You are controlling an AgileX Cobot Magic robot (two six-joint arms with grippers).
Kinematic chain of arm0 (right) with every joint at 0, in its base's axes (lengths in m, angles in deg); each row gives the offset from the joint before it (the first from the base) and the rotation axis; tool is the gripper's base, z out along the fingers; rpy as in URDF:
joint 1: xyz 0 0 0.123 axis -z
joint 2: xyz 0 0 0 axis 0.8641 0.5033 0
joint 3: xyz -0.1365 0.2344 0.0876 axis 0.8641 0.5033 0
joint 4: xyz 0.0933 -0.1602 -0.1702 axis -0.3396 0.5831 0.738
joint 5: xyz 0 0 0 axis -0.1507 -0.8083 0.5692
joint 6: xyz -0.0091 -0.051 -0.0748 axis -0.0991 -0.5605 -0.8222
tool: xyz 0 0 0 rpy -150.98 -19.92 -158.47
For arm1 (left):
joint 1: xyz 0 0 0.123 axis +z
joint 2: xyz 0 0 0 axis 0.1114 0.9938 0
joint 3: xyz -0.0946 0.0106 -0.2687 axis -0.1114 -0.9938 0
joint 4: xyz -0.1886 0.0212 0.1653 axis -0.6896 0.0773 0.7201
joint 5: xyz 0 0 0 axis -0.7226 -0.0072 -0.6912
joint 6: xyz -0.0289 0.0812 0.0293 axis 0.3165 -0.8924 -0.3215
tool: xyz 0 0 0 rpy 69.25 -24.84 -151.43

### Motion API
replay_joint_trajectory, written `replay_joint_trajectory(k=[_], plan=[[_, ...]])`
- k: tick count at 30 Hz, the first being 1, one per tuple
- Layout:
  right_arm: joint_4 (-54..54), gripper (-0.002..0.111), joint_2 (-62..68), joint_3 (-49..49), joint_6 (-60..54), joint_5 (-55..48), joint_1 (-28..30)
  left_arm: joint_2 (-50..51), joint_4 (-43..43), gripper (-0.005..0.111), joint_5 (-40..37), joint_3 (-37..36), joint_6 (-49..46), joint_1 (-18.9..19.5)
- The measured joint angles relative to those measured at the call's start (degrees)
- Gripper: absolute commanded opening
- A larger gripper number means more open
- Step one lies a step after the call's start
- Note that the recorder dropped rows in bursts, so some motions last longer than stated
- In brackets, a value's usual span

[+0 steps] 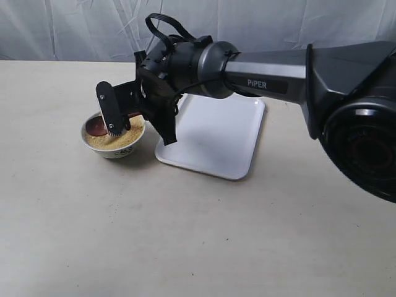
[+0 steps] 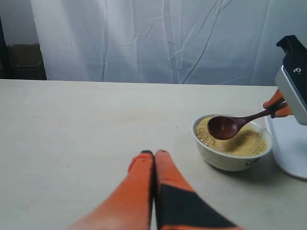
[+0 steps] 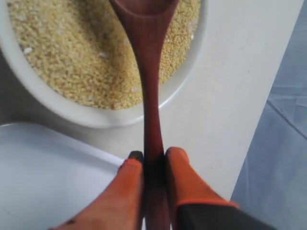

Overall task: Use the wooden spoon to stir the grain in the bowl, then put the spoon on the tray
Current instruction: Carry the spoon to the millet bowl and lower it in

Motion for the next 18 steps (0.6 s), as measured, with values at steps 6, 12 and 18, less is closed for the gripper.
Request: replay_joint_trajectory(k=[6,12,18], plan=[[1.2,-0.001,1.1,0.0,1.3,3.8,0.0,0.0,0.0,0.000,0.0,0.0,0.0,0.0],[2.4,-0.001,1.9,0.0,1.7,3.8,0.0,0.0,0.0,0.000,0.0,0.0,0.0,0.0],[2.6,0.020,2.0,0.0,2.1,2.1,0.0,0.0,0.0,0.000,0.0,0.0,0.0,0.0]])
